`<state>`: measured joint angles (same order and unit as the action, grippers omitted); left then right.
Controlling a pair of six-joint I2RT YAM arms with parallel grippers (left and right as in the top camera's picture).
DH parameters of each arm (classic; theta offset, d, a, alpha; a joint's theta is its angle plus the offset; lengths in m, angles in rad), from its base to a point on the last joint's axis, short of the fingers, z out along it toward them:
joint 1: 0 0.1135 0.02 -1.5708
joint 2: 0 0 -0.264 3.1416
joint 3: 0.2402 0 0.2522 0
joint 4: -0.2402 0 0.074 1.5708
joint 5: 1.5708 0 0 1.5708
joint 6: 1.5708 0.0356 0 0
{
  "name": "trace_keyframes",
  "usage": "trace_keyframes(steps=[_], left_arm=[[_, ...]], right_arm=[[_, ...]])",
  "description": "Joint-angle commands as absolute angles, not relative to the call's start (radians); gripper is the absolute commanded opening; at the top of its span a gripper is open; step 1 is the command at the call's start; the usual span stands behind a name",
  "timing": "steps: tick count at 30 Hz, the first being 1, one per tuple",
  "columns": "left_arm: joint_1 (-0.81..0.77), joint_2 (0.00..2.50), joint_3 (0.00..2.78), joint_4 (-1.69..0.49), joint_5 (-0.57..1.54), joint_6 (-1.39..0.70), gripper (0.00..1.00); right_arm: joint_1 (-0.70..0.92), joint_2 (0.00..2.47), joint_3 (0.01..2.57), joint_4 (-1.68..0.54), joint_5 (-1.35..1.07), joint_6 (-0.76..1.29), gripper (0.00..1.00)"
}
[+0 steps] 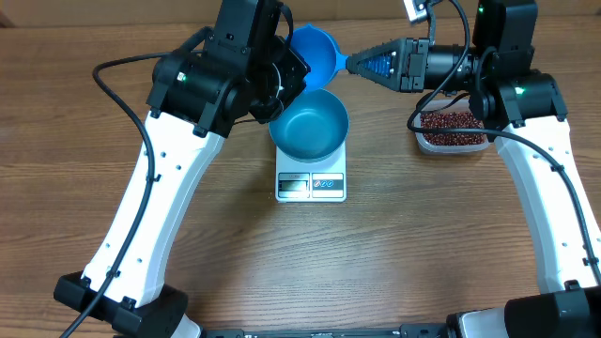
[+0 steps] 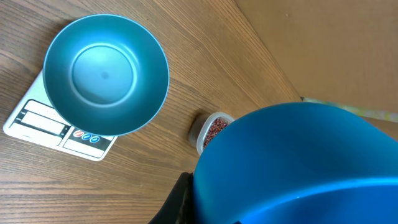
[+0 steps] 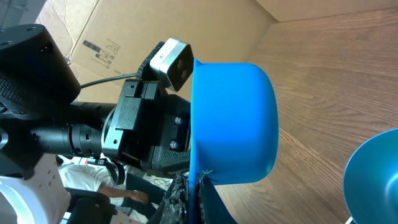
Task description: Scoop item into bowl and weigh 150g on scale
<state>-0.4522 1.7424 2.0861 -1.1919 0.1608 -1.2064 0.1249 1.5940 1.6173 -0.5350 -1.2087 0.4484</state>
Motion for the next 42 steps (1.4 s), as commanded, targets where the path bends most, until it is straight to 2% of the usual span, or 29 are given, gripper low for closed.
trace_keyframes(steps=[1,3,5,6,25,42], left_arm=[[-0.459,1.75,2.105,-1.195,0.15,-1.219,0.13],[-0.459,1.75,2.105,-1.195,0.15,-1.219,0.42],[-0.459,1.75,2.105,-1.196,0.15,-1.219,0.92],[-0.459,1.75,2.105,-1.196,0.149,-1.219,1.0],[-0.385,1.701,2.106,-1.192,0.182,-1.118,0.99],[-0.378,1.628,2.106,-1.092,0.334,-0.891,1.0]], right_arm=[[0.123,1.571,1.639,-0.528,-1.232,0.449,0.04],[0.123,1.571,1.639,-0.528,-1.232,0.449,0.04],[0.123,1.571,1.639,-0.528,-1.232,0.449,0.04],[0.123,1.571,1.639,-0.528,-1.232,0.449,0.04],[0.122,1.571,1.639,-0.53,-1.166,0.45,0.04],[0.122,1.571,1.639,-0.659,-0.913,0.441,0.04]])
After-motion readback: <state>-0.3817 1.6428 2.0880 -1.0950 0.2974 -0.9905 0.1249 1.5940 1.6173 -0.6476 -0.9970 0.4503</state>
